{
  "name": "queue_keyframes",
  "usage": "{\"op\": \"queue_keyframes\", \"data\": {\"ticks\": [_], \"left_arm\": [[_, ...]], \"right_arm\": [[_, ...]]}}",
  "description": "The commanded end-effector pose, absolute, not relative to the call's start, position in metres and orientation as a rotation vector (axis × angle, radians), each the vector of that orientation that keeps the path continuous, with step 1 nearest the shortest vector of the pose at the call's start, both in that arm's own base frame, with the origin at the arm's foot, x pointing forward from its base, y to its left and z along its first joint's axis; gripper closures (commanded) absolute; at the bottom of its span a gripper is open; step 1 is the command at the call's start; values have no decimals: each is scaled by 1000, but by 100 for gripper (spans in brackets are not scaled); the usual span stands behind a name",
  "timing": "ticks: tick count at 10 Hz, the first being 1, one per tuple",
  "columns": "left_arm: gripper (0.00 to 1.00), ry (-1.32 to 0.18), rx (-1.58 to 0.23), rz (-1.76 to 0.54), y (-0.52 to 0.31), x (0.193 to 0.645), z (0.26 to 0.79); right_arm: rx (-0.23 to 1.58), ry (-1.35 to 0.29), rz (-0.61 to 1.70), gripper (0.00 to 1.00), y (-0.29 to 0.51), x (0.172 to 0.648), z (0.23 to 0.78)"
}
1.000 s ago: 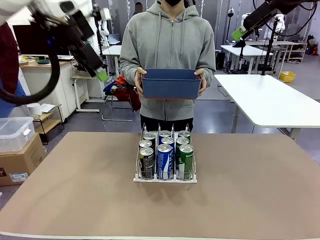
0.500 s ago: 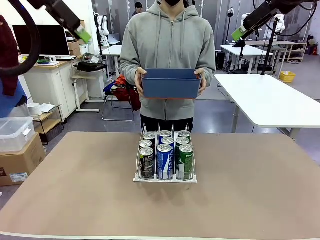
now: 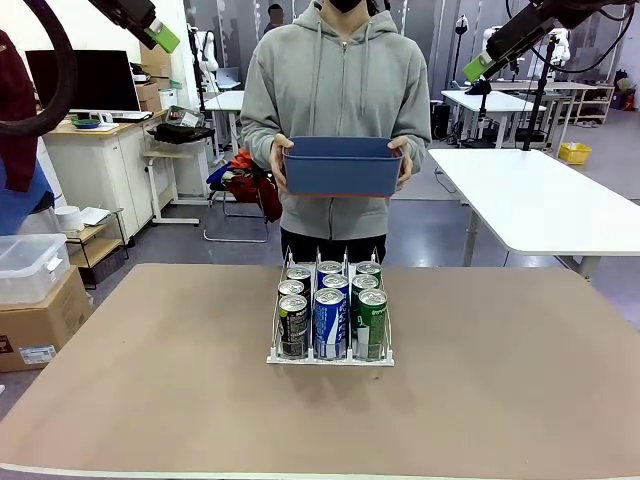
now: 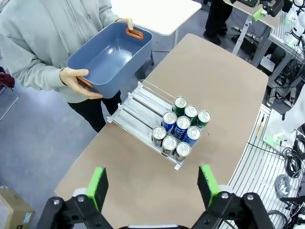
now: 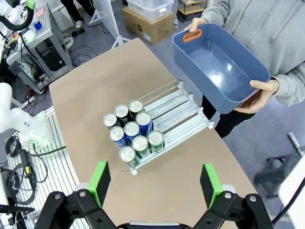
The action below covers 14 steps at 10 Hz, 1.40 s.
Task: Fill the beverage cans into the dispenser.
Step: Place the picked Pepsi coke in the line of the Automatic Can Dispenser with the same cans.
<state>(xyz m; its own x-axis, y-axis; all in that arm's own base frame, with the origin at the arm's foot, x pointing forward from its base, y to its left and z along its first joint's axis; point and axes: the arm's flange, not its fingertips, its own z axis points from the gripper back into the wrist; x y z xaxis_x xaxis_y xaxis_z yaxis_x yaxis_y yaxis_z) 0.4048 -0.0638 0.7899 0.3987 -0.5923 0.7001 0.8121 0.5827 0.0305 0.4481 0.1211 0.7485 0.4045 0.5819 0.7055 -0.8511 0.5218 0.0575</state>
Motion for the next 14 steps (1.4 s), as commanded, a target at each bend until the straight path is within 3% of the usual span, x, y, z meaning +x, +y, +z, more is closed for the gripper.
{"op": "queue_keyframes", "data": {"ticks": [1, 14], "left_arm": [[0, -734, -336, -912, -63, 404, 792], [0, -734, -336, -912, -63, 404, 792]], "right_arm": [[452, -680, 945, 0, 121, 448, 748], [452, -680, 945, 0, 121, 448, 748]]}}
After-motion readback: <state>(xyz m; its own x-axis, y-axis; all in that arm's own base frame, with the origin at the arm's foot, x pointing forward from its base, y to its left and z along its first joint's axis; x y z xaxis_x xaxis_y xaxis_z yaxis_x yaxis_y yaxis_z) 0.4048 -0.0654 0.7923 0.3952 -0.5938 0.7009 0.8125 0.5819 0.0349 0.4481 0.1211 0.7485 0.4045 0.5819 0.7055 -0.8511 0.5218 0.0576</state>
